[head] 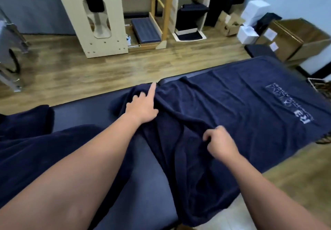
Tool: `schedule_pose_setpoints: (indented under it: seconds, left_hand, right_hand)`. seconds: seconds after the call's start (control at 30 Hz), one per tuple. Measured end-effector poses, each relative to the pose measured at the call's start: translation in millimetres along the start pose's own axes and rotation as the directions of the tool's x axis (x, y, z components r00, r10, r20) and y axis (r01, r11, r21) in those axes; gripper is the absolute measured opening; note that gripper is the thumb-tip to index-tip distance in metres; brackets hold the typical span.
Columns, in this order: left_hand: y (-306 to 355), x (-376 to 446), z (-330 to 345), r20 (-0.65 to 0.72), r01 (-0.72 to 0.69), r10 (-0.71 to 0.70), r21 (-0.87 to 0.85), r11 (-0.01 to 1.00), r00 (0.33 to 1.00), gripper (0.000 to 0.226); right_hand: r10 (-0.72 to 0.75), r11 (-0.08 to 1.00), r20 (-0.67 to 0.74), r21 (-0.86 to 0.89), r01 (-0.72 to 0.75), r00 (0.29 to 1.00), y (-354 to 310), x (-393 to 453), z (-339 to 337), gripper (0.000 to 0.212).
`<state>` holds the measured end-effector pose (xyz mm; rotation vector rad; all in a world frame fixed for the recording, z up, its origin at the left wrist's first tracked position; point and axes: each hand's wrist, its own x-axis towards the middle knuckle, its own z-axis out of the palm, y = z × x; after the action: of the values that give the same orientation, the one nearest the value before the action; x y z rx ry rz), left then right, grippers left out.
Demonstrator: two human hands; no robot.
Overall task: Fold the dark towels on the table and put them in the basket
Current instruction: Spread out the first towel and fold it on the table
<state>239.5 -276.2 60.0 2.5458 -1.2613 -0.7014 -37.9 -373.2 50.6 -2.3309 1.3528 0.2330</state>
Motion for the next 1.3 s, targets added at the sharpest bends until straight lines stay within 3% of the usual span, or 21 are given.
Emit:
schedule_pose_setpoints:
  seconds: [0.07, 0.1, 0.17, 0.23, 0.3, 0.37, 0.47, 0.53, 0.63, 0.7, 0.8, 0.87, 0.97, 1.07, 1.17, 1.23, 1.3]
  left_hand:
    - [16.9, 4.3, 13.7, 0.075, -0.058, 0.052, 0.084, 0.995, 0.996, 0.099]
    - [21.3, 4.3, 21.6, 0.089, -0.093, 0.081, 0.140, 0.986, 0.993, 0.091]
    - [30.9, 2.2, 34.9, 0.095, -0.167, 0.150, 0.213, 0.963, 0.984, 0.049]
    - [34.7, -2.6, 46.4, 0.167, -0.204, 0.163, 0.263, 0.943, 0.972, 0.016]
    - [33.4, -7.6, 59.0, 0.297, -0.235, 0.142, 0.308, 0.922, 0.944, 0.020]
    - [29.4, -12.5, 73.1, 0.380, -0.268, 0.117, 0.374, 0.888, 0.918, 0.033]
    - [20.1, -20.0, 91.2, 0.383, -0.323, 0.125, 0.514, 0.794, 0.915, 0.055]
    - [16.9, -20.3, 96.0, 0.361, -0.327, 0.136, 0.543, 0.774, 0.922, 0.061]
    - [17.5, -13.9, 92.1, 0.377, -0.289, 0.094, 0.502, 0.815, 0.921, 0.056]
    - [17.2, -7.7, 86.5, 0.346, -0.241, 0.085, 0.438, 0.866, 0.935, 0.037]
    - [13.5, 1.3, 77.9, 0.196, -0.123, 0.059, 0.336, 0.934, 0.979, 0.021]
    - [11.8, 6.5, 73.4, 0.095, -0.048, 0.024, 0.257, 0.965, 0.995, 0.034]
    - [10.9, 13.4, 64.6, 0.000, 0.060, -0.061, 0.169, 0.984, 0.998, 0.081]
    - [5.3, 28.8, 60.5, -0.036, 0.201, -0.199, 0.066, 0.977, 0.979, 0.097]
    - [-2.8, 43.5, 57.6, 0.046, 0.331, -0.335, 0.082, 0.940, 0.941, 0.071]
    - [-5.0, 45.2, 56.9, 0.059, 0.328, -0.334, 0.090, 0.940, 0.941, 0.037]
    - [-1.6, 45.6, 57.2, 0.007, 0.286, -0.287, 0.041, 0.957, 0.958, 0.030]
  right_hand:
    - [0.229, 0.962, -0.070, -0.139, -0.236, 0.971, 15.5, 0.6, -6.2, 0.034]
    - [0.257, 0.942, -0.060, -0.205, -0.264, 0.964, 17.4, -1.0, -4.8, 0.033]
    - [0.185, 0.949, -0.039, -0.252, -0.189, 0.982, 17.0, -6.3, 6.5, 0.029]
    - [0.132, 0.973, 0.037, -0.195, -0.122, 0.991, 7.7, -15.8, 25.5, 0.041]
    - [0.145, 0.974, 0.140, -0.195, -0.117, 0.979, -1.1, -25.0, 49.4, 0.051]
    - [0.136, 0.971, 0.167, -0.219, -0.098, 0.977, -4.1, -32.0, 69.4, 0.042]
    - [0.110, 0.990, 0.120, -0.102, -0.098, 0.987, 6.1, -35.8, 79.2, 0.019]
    - [0.174, 0.985, 0.053, -0.027, -0.173, 0.983, 23.0, -38.3, 74.4, 0.011]
    - [0.419, 0.908, -0.052, -0.003, -0.420, 0.906, 66.3, -52.0, 59.9, 0.016]
    - [0.570, 0.821, -0.004, -0.040, -0.570, 0.821, 101.1, -69.9, 52.4, 0.023]
    - [0.630, 0.774, 0.109, -0.172, -0.609, 0.769, 129.9, -87.4, 47.7, 0.022]
    - [0.572, 0.811, 0.025, -0.168, -0.561, 0.820, 127.2, -83.1, 49.7, 0.020]
    - [0.405, 0.899, -0.156, -0.113, -0.424, 0.901, 99.1, -61.9, 54.4, 0.021]
    - [0.310, 0.946, -0.169, -0.038, -0.321, 0.936, 65.3, -36.5, 53.7, 0.042]
    - [0.308, 0.951, 0.013, -0.003, -0.308, 0.951, 45.7, -10.5, 49.8, 0.059]
    - [0.320, 0.947, 0.070, -0.039, -0.318, 0.945, 44.3, 3.2, 51.6, 0.057]
    - [0.326, 0.941, 0.060, -0.120, -0.318, 0.943, 48.4, 11.4, 50.8, 0.051]
